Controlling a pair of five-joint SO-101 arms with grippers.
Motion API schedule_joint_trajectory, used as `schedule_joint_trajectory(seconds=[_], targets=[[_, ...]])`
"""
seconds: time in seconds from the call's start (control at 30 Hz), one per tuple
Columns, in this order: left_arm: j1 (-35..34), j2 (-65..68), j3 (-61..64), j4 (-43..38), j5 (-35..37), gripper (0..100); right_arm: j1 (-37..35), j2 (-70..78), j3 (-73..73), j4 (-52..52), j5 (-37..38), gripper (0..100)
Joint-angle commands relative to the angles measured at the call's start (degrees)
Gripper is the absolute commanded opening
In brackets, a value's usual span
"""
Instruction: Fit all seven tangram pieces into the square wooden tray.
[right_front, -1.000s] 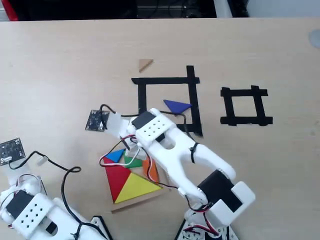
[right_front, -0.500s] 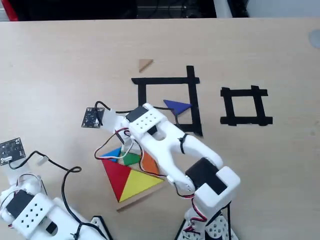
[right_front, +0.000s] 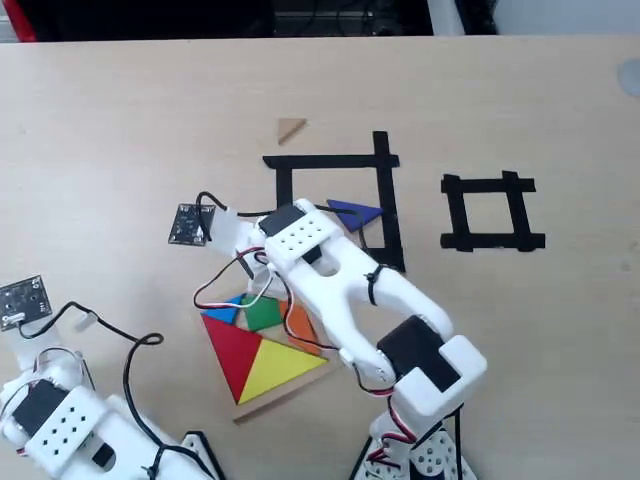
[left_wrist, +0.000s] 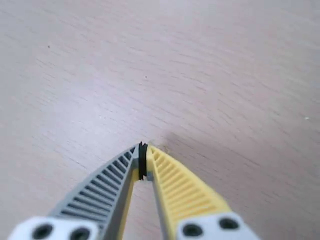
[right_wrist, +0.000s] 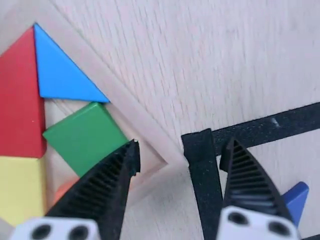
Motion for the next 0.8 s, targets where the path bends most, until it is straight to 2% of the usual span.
schedule_joint_trajectory(seconds=[0.0,0.23,0.6,0.67,0.77], targets=[[0.66,-0.26,-0.22,-0.7,0.53,3,0.88,0.92,-1.89,-0.35,1.76,27.1],[0.66,-0.26,-0.22,-0.7,0.53,3,0.7,8.22,-6.11,1.85,3.69,27.0],[0.75,-0.26,-0.22,-0.7,0.53,3,-2.81,8.66,-7.52,1.58,2.11,26.6],[0.75,-0.26,-0.22,-0.79,0.53,3,-2.81,8.66,-7.52,0.97,2.11,20.7],[0.75,-0.26,-0.22,-0.79,0.53,3,-1.58,8.75,-8.92,-0.79,0.62,0.7]])
